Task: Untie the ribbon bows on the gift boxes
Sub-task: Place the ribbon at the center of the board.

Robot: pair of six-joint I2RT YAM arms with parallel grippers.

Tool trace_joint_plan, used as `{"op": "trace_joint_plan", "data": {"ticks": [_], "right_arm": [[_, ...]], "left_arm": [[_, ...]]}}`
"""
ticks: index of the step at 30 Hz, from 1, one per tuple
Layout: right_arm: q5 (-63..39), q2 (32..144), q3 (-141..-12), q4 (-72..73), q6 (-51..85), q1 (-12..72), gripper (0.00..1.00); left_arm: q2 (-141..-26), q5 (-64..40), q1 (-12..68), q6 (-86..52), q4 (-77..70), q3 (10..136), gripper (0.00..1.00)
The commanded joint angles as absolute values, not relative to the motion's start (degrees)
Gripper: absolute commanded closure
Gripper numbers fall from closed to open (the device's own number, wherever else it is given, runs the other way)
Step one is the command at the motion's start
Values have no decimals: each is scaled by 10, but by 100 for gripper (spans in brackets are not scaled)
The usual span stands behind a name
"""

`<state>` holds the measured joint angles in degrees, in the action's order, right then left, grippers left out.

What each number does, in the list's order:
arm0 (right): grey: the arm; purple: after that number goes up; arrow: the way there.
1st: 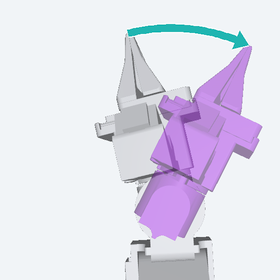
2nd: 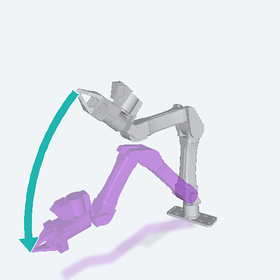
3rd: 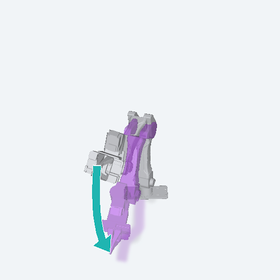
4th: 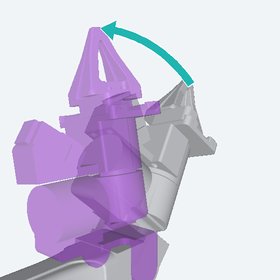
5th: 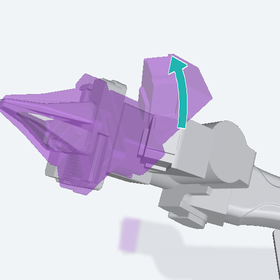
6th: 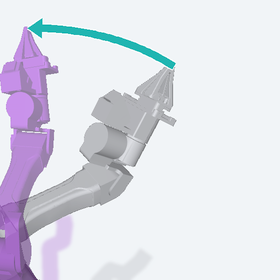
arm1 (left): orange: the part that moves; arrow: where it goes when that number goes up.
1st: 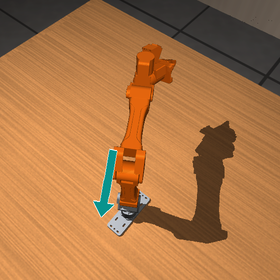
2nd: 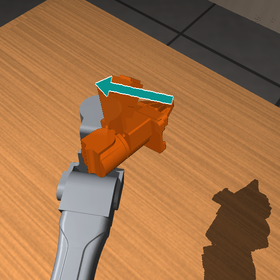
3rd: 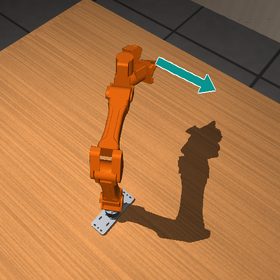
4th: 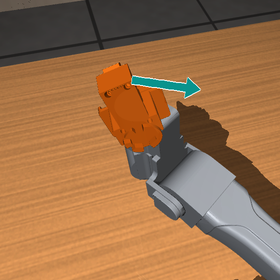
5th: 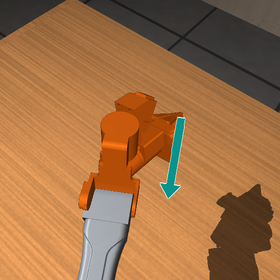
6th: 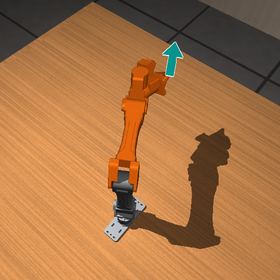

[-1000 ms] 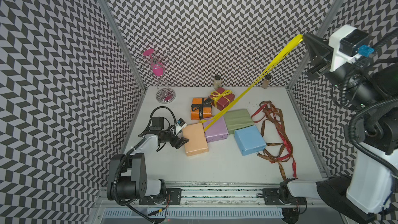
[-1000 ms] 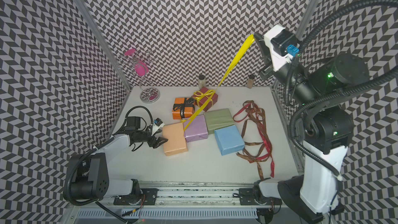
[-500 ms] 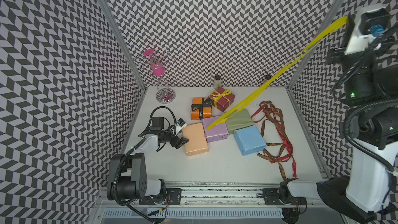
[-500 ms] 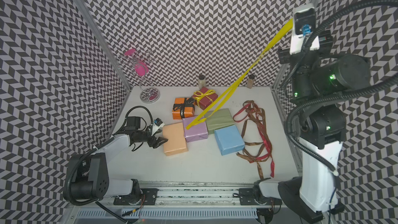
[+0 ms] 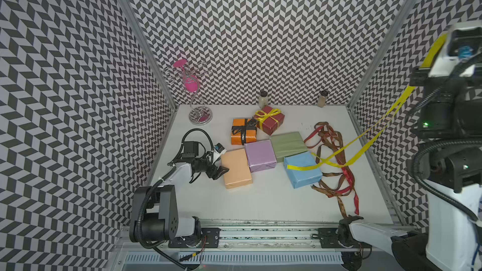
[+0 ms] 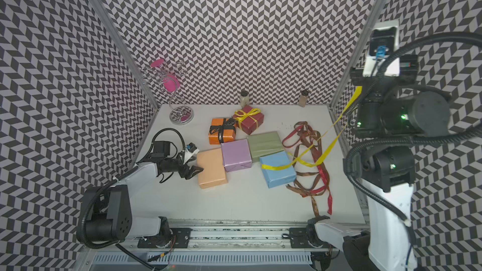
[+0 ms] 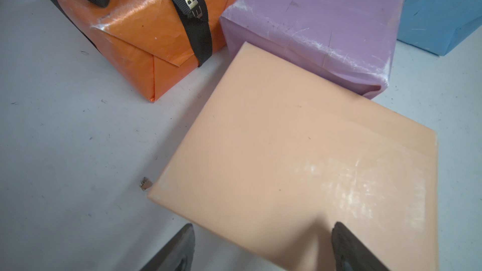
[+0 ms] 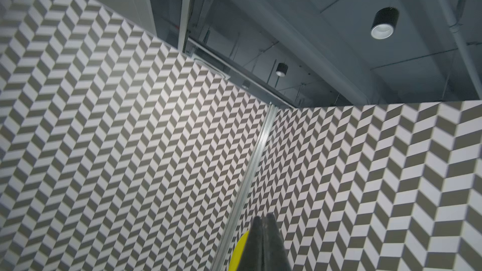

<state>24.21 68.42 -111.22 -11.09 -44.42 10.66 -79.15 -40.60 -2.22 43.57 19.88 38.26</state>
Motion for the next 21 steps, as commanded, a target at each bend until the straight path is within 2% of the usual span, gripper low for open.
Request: {"op": "trace_joint_plan", "data": {"ticks": [1,5,8,11,13,19,21], "right_arm": [[183,712,-1046,-103,-377,34,100],[-22,765,-980,-111,-219,-144,100],[-142,819,-968,-166,-157,-216,100],[-216,800,-866,-139,-152,-218,100],[-231,795,-810,-134,-169,-204,100],[-328,866,-765,-204,-189,-188,100],[-332,898,-755,-213,-203,-178,100]], "left_arm": [[-786,-420,-18,437,192,393,18],[-773,-418,-18,440,196,391,18],[-756,-415,-18,443,202,389,18],[-737,-418,-18,444,205,384,18],[-728,-425,-18,439,204,383,18],[-723,-439,-18,424,209,394,18],[-722,-436,-18,416,202,393,18]]}}
